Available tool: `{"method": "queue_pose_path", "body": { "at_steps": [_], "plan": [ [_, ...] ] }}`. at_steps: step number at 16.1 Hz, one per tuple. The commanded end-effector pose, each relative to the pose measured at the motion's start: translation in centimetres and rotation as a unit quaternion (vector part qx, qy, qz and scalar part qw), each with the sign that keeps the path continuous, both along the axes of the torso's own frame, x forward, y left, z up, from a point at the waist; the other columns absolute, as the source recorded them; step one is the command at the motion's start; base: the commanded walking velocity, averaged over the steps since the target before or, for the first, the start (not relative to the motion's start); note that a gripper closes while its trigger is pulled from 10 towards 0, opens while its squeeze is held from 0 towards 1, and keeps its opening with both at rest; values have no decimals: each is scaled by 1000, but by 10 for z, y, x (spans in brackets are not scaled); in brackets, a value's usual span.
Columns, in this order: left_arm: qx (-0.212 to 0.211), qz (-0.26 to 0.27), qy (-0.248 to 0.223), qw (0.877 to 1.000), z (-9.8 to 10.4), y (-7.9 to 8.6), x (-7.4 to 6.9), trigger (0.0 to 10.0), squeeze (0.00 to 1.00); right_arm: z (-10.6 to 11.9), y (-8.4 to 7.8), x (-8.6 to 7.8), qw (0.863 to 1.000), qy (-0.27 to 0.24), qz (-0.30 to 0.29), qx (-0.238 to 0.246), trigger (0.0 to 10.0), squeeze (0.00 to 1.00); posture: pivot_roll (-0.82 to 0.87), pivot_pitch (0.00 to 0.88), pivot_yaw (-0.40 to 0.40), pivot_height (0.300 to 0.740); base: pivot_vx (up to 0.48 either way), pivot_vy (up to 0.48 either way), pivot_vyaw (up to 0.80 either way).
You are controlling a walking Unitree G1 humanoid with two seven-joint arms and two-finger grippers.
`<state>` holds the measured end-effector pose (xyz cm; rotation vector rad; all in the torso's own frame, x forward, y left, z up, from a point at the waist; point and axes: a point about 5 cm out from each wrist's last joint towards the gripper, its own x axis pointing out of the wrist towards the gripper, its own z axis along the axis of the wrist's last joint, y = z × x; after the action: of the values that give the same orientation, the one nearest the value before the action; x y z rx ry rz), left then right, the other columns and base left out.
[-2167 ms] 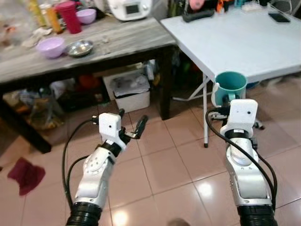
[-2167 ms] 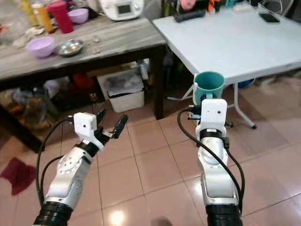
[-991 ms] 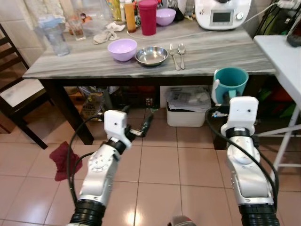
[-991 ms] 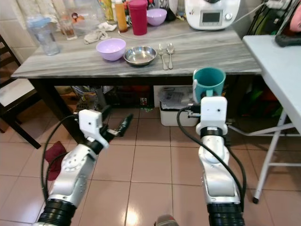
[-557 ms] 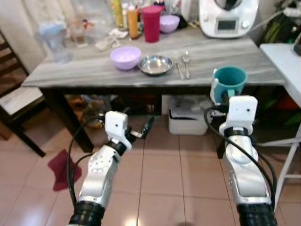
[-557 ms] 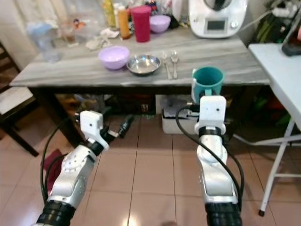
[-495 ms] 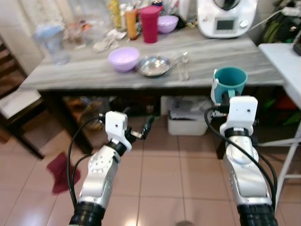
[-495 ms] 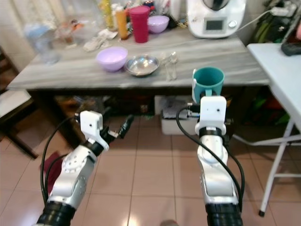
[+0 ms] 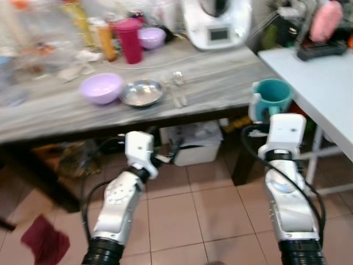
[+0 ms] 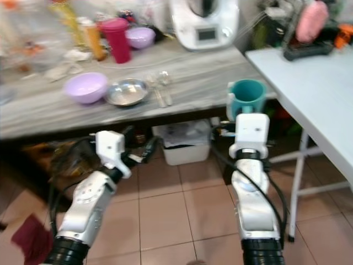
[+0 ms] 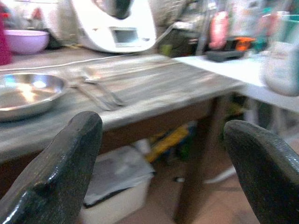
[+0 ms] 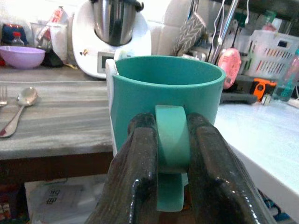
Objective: Setting the table
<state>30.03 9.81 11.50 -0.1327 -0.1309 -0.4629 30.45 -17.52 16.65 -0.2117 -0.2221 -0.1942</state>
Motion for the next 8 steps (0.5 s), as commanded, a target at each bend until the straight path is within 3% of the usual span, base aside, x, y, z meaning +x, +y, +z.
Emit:
{"method": "queue_pose_path", "body": {
  "at_steps": [1,5,8],
  "plan": [
    [11,32,-28,999,10,6,2,10000,0,9,-5,-2,1000,-21,-3,-4,10000,0,-285,76,70,740,285,0,0],
    [53,146,-41,987,11,54,-2,10000,0,4,-2,-7,1000,-14,17,-4,10000,0,-263,76,70,740,0,0,0],
    [95,202,-31,974,2,76,-14,10000,0,2,7,-10,999,-11,45,-11,10000,0,-244,82,69,740,0,0,0]
  ]
}}
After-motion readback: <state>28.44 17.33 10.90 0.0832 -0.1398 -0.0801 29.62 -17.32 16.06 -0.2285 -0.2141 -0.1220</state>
